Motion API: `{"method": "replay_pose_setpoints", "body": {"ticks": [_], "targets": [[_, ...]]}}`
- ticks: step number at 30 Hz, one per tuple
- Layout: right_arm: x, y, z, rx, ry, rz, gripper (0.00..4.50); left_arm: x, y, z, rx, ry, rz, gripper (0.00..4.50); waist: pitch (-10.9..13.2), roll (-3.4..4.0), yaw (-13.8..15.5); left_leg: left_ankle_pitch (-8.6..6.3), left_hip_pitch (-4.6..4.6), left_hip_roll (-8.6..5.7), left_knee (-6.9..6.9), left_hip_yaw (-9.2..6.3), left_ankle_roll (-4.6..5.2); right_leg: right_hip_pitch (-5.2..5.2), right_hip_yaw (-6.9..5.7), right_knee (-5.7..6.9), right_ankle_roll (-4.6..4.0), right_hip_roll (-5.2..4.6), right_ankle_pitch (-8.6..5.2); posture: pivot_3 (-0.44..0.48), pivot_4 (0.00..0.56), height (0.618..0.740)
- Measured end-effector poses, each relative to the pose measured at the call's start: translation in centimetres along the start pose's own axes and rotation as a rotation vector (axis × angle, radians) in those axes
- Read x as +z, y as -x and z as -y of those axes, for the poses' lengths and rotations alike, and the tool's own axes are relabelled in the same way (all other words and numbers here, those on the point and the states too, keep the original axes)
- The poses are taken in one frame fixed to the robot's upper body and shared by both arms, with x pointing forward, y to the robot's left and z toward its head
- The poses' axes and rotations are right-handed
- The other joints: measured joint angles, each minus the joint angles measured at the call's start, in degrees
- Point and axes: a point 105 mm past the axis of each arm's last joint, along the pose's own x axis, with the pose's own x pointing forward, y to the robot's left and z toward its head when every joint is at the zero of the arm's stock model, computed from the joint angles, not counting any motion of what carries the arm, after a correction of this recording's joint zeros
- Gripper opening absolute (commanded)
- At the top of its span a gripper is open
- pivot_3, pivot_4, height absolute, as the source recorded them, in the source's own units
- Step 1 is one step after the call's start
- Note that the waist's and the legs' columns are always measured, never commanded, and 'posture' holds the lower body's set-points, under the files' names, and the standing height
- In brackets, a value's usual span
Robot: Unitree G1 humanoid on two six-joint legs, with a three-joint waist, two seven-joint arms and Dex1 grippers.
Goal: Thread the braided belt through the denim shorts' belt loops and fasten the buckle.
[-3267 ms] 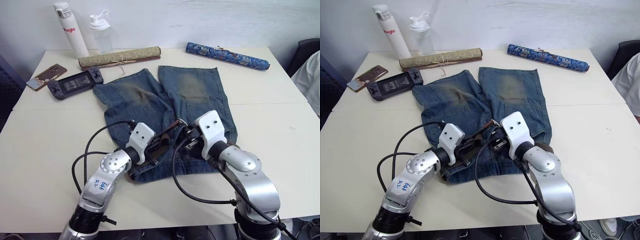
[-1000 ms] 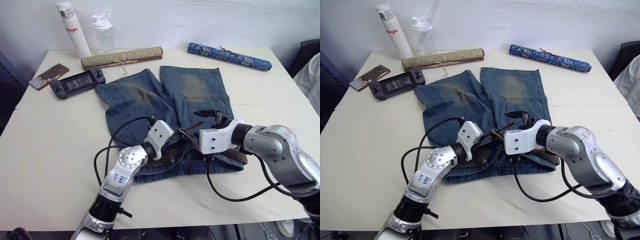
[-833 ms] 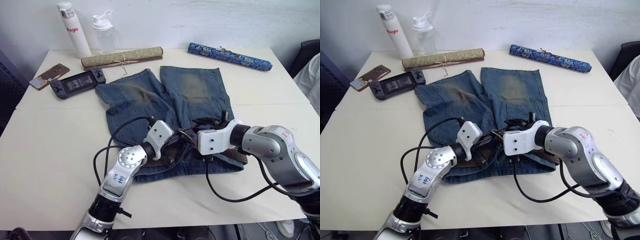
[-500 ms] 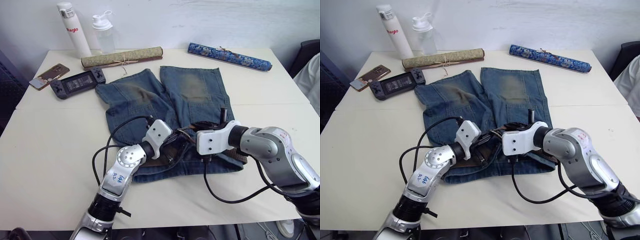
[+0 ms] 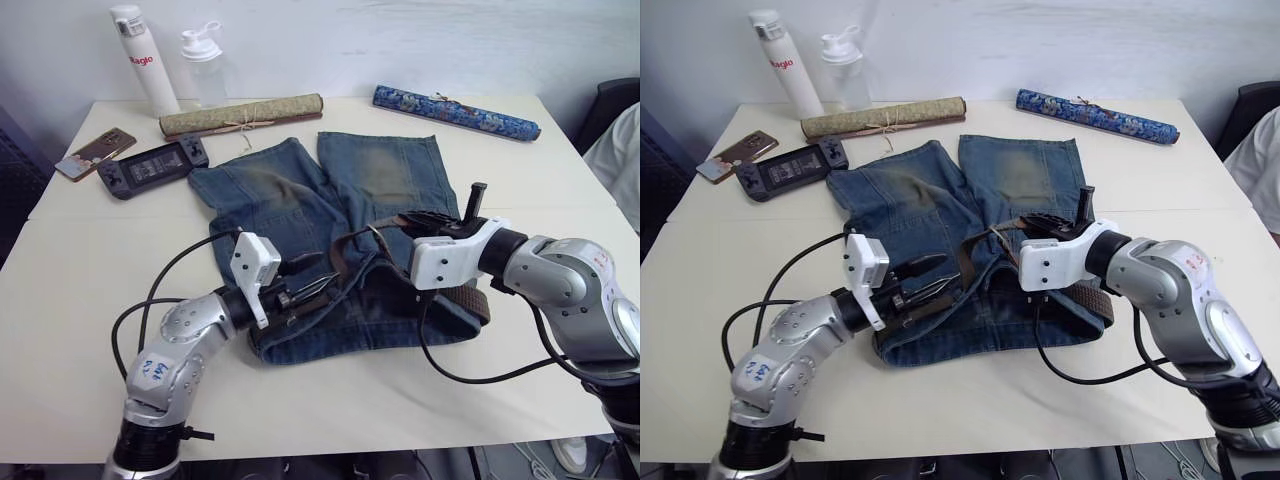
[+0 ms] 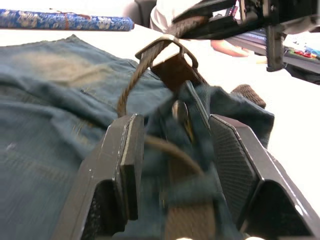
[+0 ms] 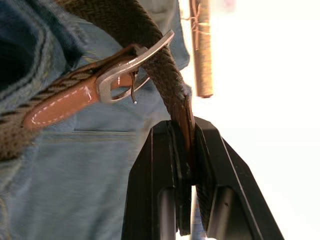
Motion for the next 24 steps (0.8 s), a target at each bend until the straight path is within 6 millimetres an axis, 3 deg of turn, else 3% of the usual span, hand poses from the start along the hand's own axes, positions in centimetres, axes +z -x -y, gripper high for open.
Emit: {"method": "replay_pose_setpoints", "body": {"ticks": [5,8,11,17,24], "targets": [[1.3,-0.1,-0.5,0.019,0.083,0.082,0.0,0.3,-0.7,0.5,-0.025,0.09,0.028,2.35,0.0,0.0,0.12,-0.01,-0.01,-0.01,0.05,0.01,0.01,0.01,0.03,0.01,0.0,0.0,0.0,0.0,0.15,0.717],[2.2,-0.2,-0.8,0.023,0.114,0.125,0.0,1.7,-1.6,0.4,-0.014,0.135,0.096,2.35,0.0,0.0,0.0,-0.01,-0.01,0.01,0.06,0.0,0.01,0.01,0.02,0.03,0.0,0.02,0.0,0.0,0.15,0.717],[2.8,-0.4,-1.3,0.034,0.154,0.155,0.0,1.6,-1.3,0.2,-0.001,0.156,0.089,2.35,0.0,0.0,-0.34,0.0,0.03,0.04,-0.02,0.07,0.0,-0.05,0.01,0.2,0.0,0.07,0.0,0.0,0.15,0.717],[-0.6,0.8,-0.1,0.021,0.185,0.04,0.0,-1.7,1.8,-0.6,0.055,0.197,-0.031,2.35,0.0,0.0,-0.22,0.0,0.04,0.03,0.02,0.08,0.0,-0.05,0.05,0.18,-0.02,0.04,-0.01,0.0,0.15,0.717],[-0.4,1.3,-0.8,0.03,0.168,0.061,0.0,-4.2,6.1,-5.1,0.246,0.334,-0.062,2.35,0.0,0.0,-0.01,0.0,0.04,0.02,0.07,0.05,0.0,-0.04,0.06,0.12,-0.03,0.0,-0.02,0.0,0.15,0.717]]}}
